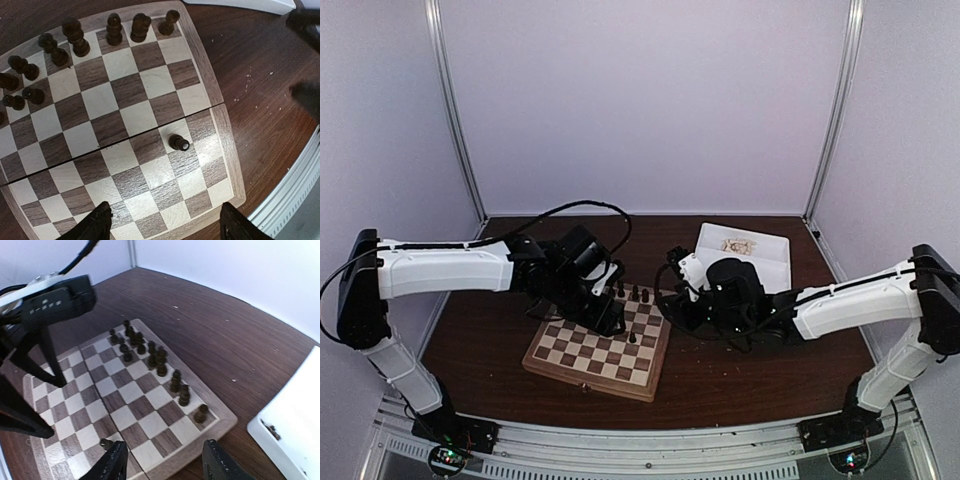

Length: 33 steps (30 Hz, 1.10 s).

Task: Set up the chess pieces on the board
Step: Pick up the chess piece from the chessboard.

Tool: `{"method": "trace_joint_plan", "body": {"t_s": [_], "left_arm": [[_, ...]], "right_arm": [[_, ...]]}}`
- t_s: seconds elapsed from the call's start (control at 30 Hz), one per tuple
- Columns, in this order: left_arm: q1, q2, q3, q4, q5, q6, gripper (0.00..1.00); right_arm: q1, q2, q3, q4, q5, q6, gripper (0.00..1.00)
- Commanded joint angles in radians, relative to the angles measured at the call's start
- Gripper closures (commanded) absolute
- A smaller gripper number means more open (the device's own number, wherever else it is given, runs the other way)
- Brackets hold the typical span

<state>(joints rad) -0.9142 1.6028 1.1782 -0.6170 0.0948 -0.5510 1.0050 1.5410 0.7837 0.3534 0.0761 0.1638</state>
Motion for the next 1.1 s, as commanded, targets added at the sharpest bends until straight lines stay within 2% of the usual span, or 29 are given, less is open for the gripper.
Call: {"method": "trace_joint_plan", "body": {"t_s": [0.0, 0.17, 0.53, 0.8, 1.07], "left_arm": [[-0.043, 0.062, 0.074, -0.044, -0.124, 0.025, 0.27], [-0.072, 0.146, 0.136, -0.054, -0.123, 0.037, 0.4], [-0.098, 0.284, 0.249, -0.104, -0.163, 0.052, 0.42], [-0.106, 0.345, 0.306, -0.134, -0.181, 0.064, 0.49], [-0.112, 0.387, 0.337, -0.15, -0.174, 0.071, 0.64]], "right_arm": [[-0.005, -0.075, 0.015, -0.177, 0.274, 0.024, 0.46], [-0.025, -0.135, -0.002, -0.239, 0.395, 0.046, 0.44], [-0.048, -0.203, -0.045, -0.263, 0.445, 0.048, 0.44], [-0.058, -0.232, -0.067, -0.259, 0.452, 0.045, 0.43], [-0.066, -0.238, -0.08, -0.255, 0.451, 0.046, 0.42]]}}
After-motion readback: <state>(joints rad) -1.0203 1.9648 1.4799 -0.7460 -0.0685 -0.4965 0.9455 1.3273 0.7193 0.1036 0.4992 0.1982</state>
